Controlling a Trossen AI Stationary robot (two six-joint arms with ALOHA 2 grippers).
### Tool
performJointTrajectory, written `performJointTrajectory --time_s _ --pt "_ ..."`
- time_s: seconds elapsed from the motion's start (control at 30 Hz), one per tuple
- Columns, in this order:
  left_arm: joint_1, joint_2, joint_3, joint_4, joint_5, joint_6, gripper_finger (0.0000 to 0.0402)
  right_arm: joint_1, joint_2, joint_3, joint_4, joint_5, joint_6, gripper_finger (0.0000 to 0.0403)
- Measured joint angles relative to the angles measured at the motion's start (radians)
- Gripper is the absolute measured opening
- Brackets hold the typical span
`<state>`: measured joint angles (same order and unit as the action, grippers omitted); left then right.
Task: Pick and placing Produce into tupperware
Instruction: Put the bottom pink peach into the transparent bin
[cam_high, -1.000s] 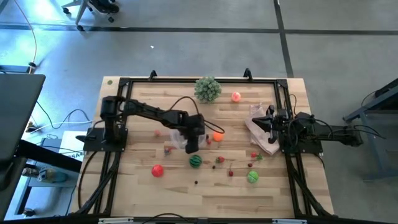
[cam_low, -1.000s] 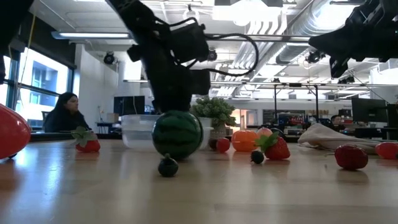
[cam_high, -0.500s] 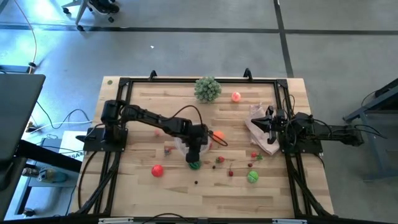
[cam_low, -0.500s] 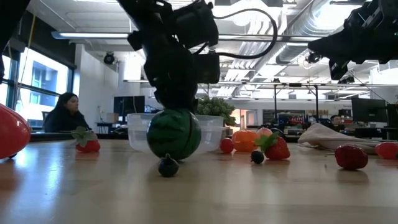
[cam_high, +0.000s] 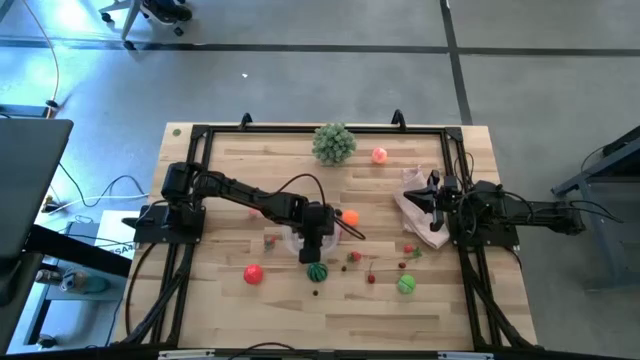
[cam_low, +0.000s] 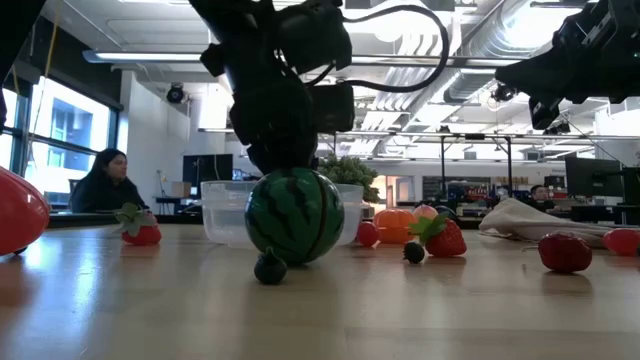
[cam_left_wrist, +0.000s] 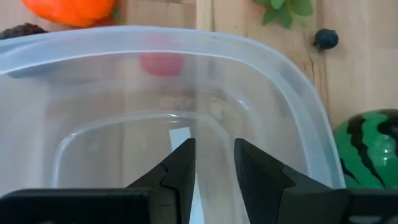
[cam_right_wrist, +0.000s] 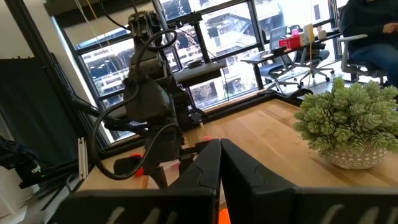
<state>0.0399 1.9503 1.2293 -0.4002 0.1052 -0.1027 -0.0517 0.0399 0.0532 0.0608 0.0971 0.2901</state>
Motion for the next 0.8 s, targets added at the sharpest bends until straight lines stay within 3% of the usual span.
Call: performJointTrajectory --time_s 0.4,0.6,0.8 --pt "0.000 -0.044 0.000 -0.015 -0.041 0.028 0.0101 0.000 0.000 0.000 0.001 0.001 0.000 0.0000" --pt "0.031 -0.203 0.000 -0.113 -0.087 0.048 0.0101 0.000 -0.001 0.000 0.010 0.001 0.000 0.0000" --pt "0.078 -0.441 0.000 -0.202 -0.213 0.071 0.0101 0.000 -0.001 0.000 0.012 -0.001 0.000 0.0000"
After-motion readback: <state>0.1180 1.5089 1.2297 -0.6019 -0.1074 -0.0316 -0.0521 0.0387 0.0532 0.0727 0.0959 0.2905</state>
